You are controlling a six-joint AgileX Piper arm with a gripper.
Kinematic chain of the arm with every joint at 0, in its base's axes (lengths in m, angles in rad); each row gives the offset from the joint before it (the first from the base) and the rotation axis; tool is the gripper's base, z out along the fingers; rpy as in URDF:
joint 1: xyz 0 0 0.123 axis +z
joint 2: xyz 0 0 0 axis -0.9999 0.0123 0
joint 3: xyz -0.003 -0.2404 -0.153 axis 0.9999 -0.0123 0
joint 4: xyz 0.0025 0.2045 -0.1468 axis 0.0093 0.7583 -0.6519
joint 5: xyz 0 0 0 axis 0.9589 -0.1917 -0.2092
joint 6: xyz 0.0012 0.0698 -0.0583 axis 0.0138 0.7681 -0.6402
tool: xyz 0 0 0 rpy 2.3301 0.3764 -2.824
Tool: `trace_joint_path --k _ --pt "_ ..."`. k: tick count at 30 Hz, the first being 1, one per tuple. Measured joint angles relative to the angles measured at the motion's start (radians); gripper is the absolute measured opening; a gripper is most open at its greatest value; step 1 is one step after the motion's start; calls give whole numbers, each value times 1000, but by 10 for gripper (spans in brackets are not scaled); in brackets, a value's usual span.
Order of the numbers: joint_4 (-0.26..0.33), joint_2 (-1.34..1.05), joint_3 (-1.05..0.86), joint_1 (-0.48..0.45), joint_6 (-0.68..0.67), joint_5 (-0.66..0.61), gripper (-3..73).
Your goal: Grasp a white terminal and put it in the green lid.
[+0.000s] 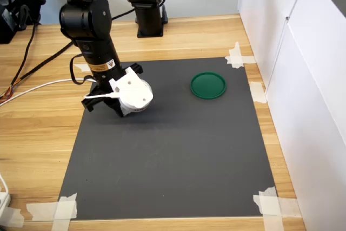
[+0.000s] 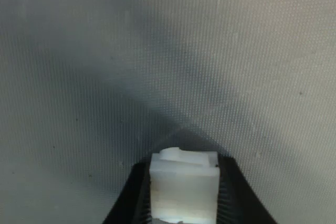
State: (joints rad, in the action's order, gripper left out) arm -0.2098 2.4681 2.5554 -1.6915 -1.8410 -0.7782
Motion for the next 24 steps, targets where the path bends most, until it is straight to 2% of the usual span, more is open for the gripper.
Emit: trace_joint_path --k 5,8,13,20,24 --pt "-1 -18 0 2 4 -7 271" --pt "-19 -75 0 37 6 -18 271" --pt "-19 -201 0 184 58 -79 271" --pt "-15 -256 -1 346 133 -148 271" --pt "23 -257 -2 457 167 -179 271"
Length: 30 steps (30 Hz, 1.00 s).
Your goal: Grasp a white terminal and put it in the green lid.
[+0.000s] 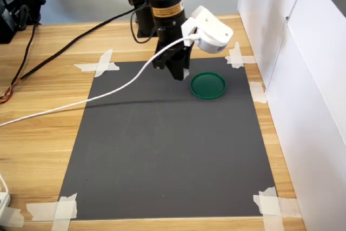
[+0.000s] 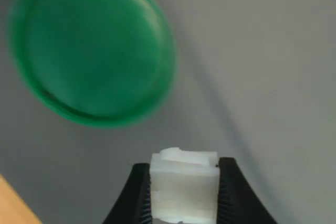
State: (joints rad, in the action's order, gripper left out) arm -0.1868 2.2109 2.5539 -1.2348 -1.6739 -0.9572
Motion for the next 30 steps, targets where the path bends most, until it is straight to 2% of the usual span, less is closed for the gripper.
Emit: trace_joint_path --k 6,12,16,28,30 --pt "20 20 0 141 40 -3 271" --pt "-9 98 0 243 150 26 271" --pt "-22 125 -2 263 167 70 271" --pt "-50 148 -24 264 190 92 271" --pt "-50 148 -37 264 190 94 298"
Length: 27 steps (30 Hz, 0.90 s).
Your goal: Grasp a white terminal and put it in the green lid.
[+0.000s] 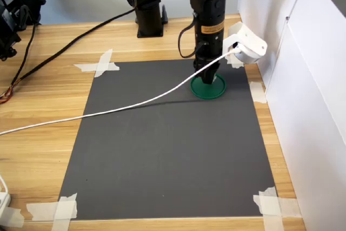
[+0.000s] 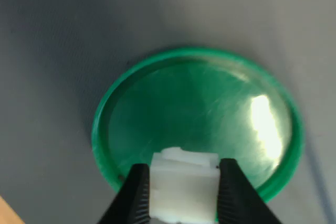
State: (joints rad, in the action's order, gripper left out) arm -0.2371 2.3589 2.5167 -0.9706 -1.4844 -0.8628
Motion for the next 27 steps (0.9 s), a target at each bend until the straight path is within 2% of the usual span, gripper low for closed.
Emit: trace_joint_path --k 4,6,10,13,17,21,25,27 --pt "-3 0 -19 0 0 1 370" --pt "-11 0 -24 0 0 1 455" --pt "-30 -5 -24 0 -1 3 480" --pt "-12 -55 -12 -22 1 10 466" --pt "45 -136 50 -125 2 35 384" --pt "68 -223 131 -274 -38 55 213" --pt "76 -311 140 -368 -64 80 39" --pt "95 -373 109 -423 -64 134 -1"
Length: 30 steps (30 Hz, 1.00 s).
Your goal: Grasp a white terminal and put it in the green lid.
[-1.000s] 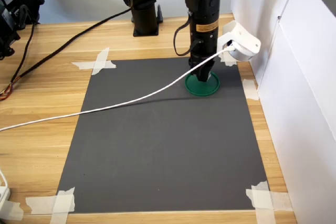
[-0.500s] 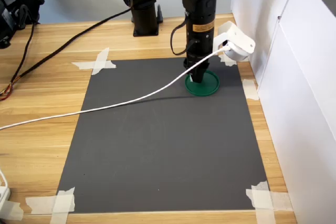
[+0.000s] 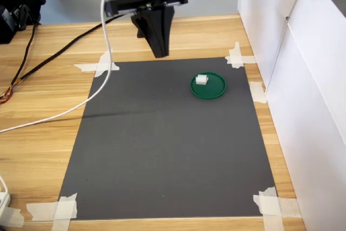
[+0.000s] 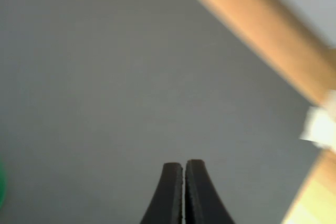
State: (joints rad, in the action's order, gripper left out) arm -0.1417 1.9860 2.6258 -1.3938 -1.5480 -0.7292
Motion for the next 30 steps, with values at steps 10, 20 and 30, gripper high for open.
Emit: trace_joint_path --k 10,20,30 --pt "40 -431 -399 -92 177 377 -21" --pt "33 -799 -739 -93 434 370 -21" --pt "9 -1111 -920 -93 438 329 -21"
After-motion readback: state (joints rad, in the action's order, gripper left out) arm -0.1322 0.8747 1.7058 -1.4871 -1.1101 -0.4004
